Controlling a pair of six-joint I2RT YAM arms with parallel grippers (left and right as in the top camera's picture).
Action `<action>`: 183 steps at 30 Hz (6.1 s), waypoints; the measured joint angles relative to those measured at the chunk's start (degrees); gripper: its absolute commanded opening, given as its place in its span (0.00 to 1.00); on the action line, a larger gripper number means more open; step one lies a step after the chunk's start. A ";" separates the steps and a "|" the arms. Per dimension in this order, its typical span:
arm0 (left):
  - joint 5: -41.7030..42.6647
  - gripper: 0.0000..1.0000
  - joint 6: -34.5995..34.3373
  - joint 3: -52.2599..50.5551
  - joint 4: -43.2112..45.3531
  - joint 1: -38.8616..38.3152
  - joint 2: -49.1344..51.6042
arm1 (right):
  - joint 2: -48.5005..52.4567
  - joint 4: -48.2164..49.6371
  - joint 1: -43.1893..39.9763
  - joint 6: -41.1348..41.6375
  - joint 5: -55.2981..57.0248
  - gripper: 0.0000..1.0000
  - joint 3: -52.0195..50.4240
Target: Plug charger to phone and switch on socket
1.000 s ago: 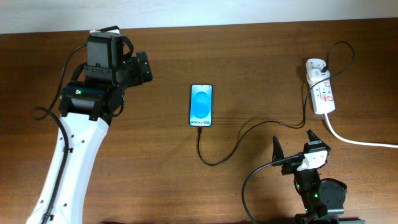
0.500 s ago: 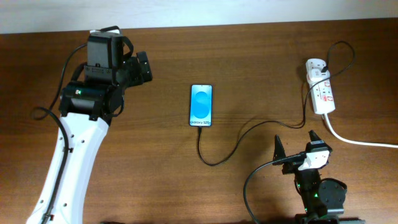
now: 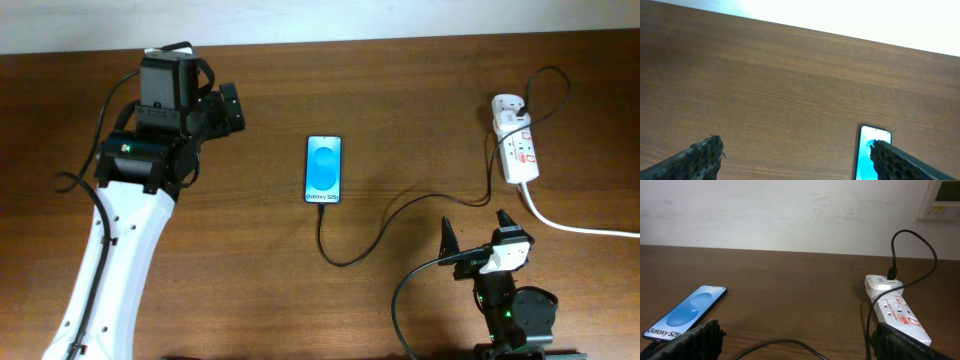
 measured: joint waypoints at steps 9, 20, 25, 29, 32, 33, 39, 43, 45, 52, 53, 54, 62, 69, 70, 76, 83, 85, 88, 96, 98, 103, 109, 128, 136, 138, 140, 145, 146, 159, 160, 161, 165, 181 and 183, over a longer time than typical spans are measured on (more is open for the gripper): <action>0.00 0.99 0.00 0.00 0.00 0.00 0.00 | 0.00 0.02 0.00 0.02 0.00 0.98 0.02; 0.00 0.99 0.00 0.00 0.00 0.00 0.00 | 0.00 0.02 0.00 0.02 0.00 0.98 0.00; -0.04 0.99 0.00 0.00 0.00 -0.02 0.00 | 0.00 0.02 0.00 0.02 0.00 0.98 0.00; -0.02 0.99 0.00 0.00 0.00 -0.02 0.00 | 0.00 0.02 0.00 0.00 0.00 0.98 0.00; -0.02 0.99 0.00 0.00 -2.60 -0.02 0.00 | 0.00 0.02 0.00 0.00 0.00 0.98 0.00; -0.04 0.99 0.02 0.00 -4.35 -0.02 0.00 | 0.00 0.02 0.00 -0.02 0.00 0.98 0.00; 0.00 0.99 0.17 -0.22 -18.40 -0.02 -5.81 | -0.04 0.04 0.00 0.02 0.02 0.98 0.00; 1.11 0.99 0.17 -1.16 -20.46 -0.02 -11.26 | -0.04 0.02 0.00 -0.02 0.02 0.98 0.00; 1.49 0.99 0.20 -4.09 -19.85 -0.02 -13.20 | -0.09 0.04 0.00 0.00 0.20 0.98 0.02; 0.61 0.99 0.17 -24.52 -18.32 -0.02 -26.53 | -0.11 0.02 0.00 0.04 0.31 0.98 0.02; 0.39 0.99 0.17 -26.60 -14.40 -0.02 -28.46 | -0.09 0.00 0.00 0.00 0.42 0.98 0.02; 0.37 0.99 0.17 -28.74 -11.47 -0.02 -30.62 | -0.09 -0.02 0.00 0.02 0.42 0.98 0.02; 5.31 0.99 10.16 -49.66 13.18 -0.02 -51.76 | -0.09 -0.04 0.00 -0.02 0.42 0.98 0.02; 6.60 0.99 12.17 -66.38 29.40 -0.02 -66.03 | -0.11 0.00 0.00 0.00 0.44 0.98 0.02; 7.02 0.99 12.17 -68.28 32.13 -0.02 -66.51 | -0.11 0.00 0.00 0.04 0.44 0.98 0.02; 7.85 0.99 12.17 -75.23 43.30 -0.02 -69.13 | -0.11 0.00 0.00 0.00 0.44 0.98 0.02; 9.55 0.99 12.17 -85.88 51.15 2.73 -80.94 | -0.11 -0.02 0.00 0.02 0.44 0.98 0.02; 10.36 0.99 12.17 -87.36 50.75 4.37 -83.71 | -0.09 0.00 0.00 0.00 0.44 0.98 0.02; 10.80 0.99 12.17 -87.43 50.27 5.88 -84.19 | -0.09 0.00 0.00 0.02 0.44 0.98 0.02; 10.82 0.99 12.17 -87.58 41.57 9.90 -84.39 | -0.09 -0.02 0.00 0.02 0.44 0.98 0.02; 10.80 0.99 12.17 -87.60 41.55 9.90 -84.39 | -0.09 -0.02 0.00 0.02 0.44 0.98 0.02; 10.80 0.99 13.27 -87.58 41.55 9.90 -84.39 | -0.11 -0.02 0.00 0.02 0.42 0.98 0.02; 10.80 0.99 14.14 -87.58 41.55 9.90 -84.39 | -0.11 -0.02 0.00 0.04 0.44 0.98 0.02; 10.80 0.99 14.95 -87.60 41.55 9.90 -84.39 | -0.11 -0.02 0.00 0.02 0.44 0.98 0.02; 10.80 0.99 14.95 -87.60 41.55 9.90 -84.39 | -0.11 -0.02 0.00 0.02 0.44 0.98 0.02; 10.80 0.99 14.95 -87.60 41.55 9.90 -84.39 | -0.11 -0.02 0.00 -0.02 0.44 0.98 0.02; 10.80 0.99 14.95 -87.58 41.55 9.90 -84.39 | -0.11 -0.02 0.00 0.02 0.44 0.98 0.02; 10.80 0.99 14.95 -87.60 41.55 9.90 -84.39 | -0.11 -0.02 0.00 0.00 0.44 0.98 0.02; 10.80 0.99 14.95 -87.58 41.55 9.90 -84.39 | -0.11 -0.02 0.00 0.02 0.44 0.98 0.02; 10.80 0.99 14.95 -87.58 41.55 9.90 -84.39 | -0.11 -0.02 0.00 0.02 0.44 0.98 0.02; 10.80 0.99 14.97 -87.58 41.55 9.90 -84.39 | -0.09 -0.02 0.00 0.00 0.44 0.98 0.02; 10.80 0.99 14.95 -87.58 41.55 9.90 -84.39 | -0.11 -0.02 0.00 0.02 0.44 0.98 0.02; 10.80 0.99 14.95 -87.60 41.55 9.90 -84.39 | -0.11 -0.02 0.00 -0.02 0.44 0.98 0.02; 10.80 0.99 14.95 -87.58 41.55 9.90 -84.39 | -0.11 -0.02 0.00 0.02 0.44 0.98 0.02; 10.80 0.99 14.95 -87.58 41.55 9.90 -84.39 | -0.11 -0.02 0.00 0.02 0.44 0.98 0.02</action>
